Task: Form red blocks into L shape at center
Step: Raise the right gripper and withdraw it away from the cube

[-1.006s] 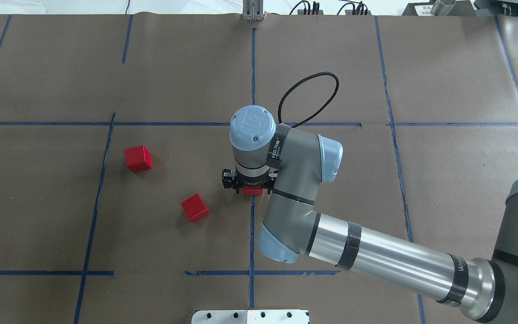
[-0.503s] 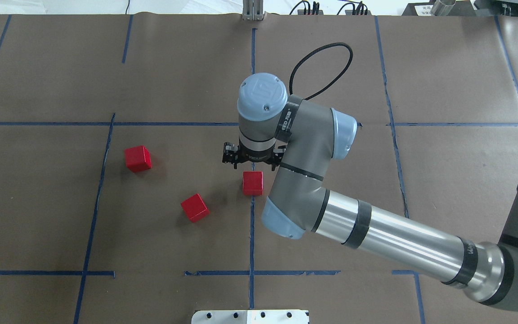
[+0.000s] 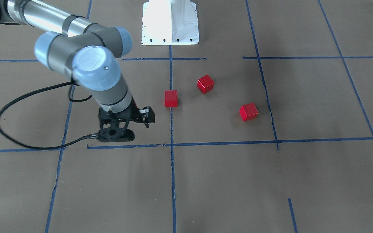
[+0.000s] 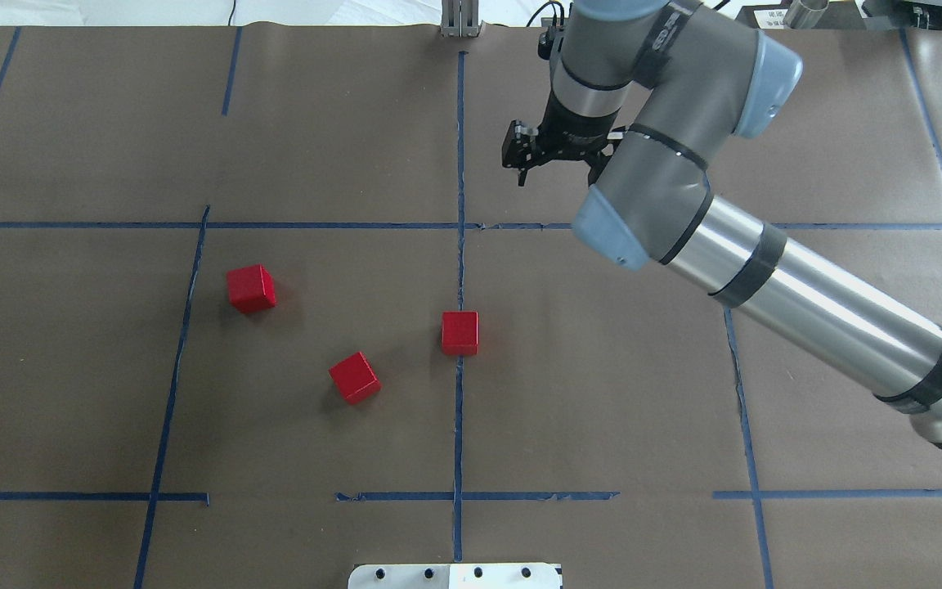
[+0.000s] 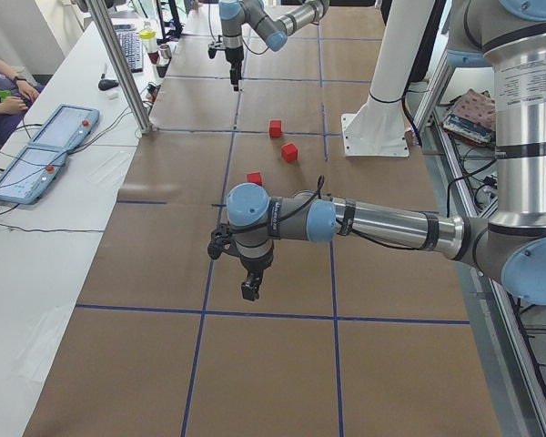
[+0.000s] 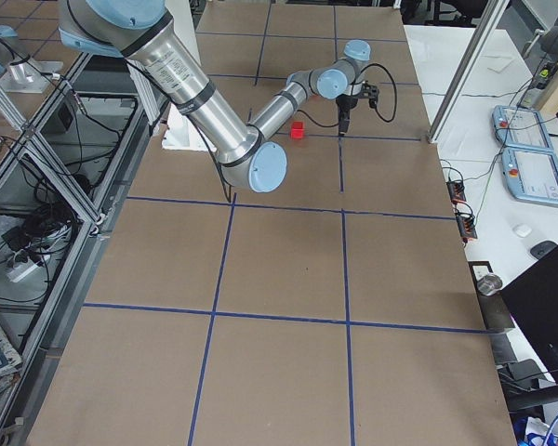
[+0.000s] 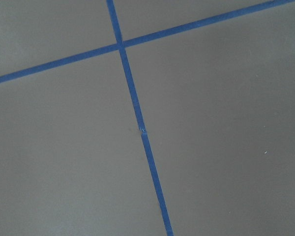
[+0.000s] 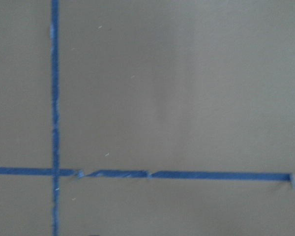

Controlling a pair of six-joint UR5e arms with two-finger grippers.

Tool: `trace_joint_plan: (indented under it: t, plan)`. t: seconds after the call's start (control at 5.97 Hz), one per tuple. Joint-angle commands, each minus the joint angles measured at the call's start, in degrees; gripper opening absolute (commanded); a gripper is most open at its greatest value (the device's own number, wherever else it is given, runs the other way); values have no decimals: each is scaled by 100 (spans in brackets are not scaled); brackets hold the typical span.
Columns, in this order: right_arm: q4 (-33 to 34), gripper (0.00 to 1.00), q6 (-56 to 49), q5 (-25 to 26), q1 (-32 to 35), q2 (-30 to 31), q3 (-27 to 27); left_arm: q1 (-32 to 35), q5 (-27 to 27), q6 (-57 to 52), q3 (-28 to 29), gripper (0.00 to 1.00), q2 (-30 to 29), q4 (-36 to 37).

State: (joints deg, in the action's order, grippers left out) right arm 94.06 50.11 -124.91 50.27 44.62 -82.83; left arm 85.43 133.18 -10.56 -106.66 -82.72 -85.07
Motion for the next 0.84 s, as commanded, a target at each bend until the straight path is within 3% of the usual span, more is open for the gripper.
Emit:
trace_joint_plan:
  t: [0.0,0.17,0.34,0.67]
  plan:
    - [86,99,-2222,-411,1225,973,-110,-9,23,28,-13,100,-305,-412]
    - [86,99,-3330,-586,1857,1614,-311,-35,111,89,-22,100,-489,-370]
    - [86,99,-4351,-718,2325,2351,-609,-61,407,968,-65,100,-508,-483]
    - [86,100,-5228,-754,2976,4142,-1854,-936,332,2673,-695,100,-596,-546]
